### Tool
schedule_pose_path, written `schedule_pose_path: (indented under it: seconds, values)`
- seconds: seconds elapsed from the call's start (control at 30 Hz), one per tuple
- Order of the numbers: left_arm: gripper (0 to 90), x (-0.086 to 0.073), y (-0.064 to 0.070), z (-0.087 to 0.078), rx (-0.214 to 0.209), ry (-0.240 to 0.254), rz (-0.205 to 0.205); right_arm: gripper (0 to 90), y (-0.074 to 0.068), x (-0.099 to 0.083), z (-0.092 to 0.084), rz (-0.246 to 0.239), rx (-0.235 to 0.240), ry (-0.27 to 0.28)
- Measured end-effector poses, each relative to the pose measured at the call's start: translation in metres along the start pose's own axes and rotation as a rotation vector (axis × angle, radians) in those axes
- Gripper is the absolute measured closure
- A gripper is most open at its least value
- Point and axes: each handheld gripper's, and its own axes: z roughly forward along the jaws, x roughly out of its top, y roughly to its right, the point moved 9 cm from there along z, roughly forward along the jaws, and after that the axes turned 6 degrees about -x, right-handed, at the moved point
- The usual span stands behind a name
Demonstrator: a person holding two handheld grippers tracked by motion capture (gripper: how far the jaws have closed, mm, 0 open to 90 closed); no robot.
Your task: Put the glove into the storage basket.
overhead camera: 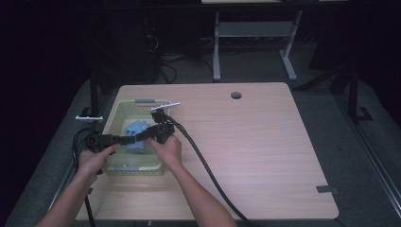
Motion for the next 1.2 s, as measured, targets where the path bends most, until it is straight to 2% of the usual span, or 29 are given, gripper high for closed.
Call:
schedule_pose_path:
  seconds: [0.3, 0.43, 0.7, 0.83, 0.87, 1.1, 1.13, 1.2]
  values:
    - [70.9, -0.005, -0.008, 0.004, 0.040, -0.028, -0.013, 76.2, 0.005, -0.005, 0.008, -0.013, -0.058, -0.042]
    - [70.9, -0.006, -0.009, 0.005, 0.058, -0.043, -0.017, 75.7, 0.005, -0.006, 0.009, -0.021, -0.070, -0.055]
    - [70.9, -0.008, -0.013, 0.009, 0.109, -0.098, -0.041, 75.4, 0.009, -0.009, 0.013, -0.027, -0.099, -0.085]
    - [70.9, -0.008, -0.014, 0.012, 0.135, -0.123, -0.034, 75.2, 0.012, -0.010, 0.016, -0.028, -0.127, -0.102]
    - [70.8, -0.008, -0.014, 0.013, 0.132, -0.129, -0.032, 75.2, 0.013, -0.010, 0.016, -0.048, -0.133, -0.102]
    - [70.8, -0.009, -0.015, 0.014, 0.160, -0.156, -0.034, 74.1, 0.013, -0.010, 0.017, -0.081, -0.182, -0.115]
    - [70.8, -0.009, -0.016, 0.014, 0.161, -0.162, -0.018, 73.8, 0.012, -0.011, 0.017, -0.088, -0.195, -0.118]
    - [70.8, -0.009, -0.017, 0.014, 0.174, -0.166, -0.018, 73.4, 0.012, -0.011, 0.017, -0.106, -0.215, -0.118]
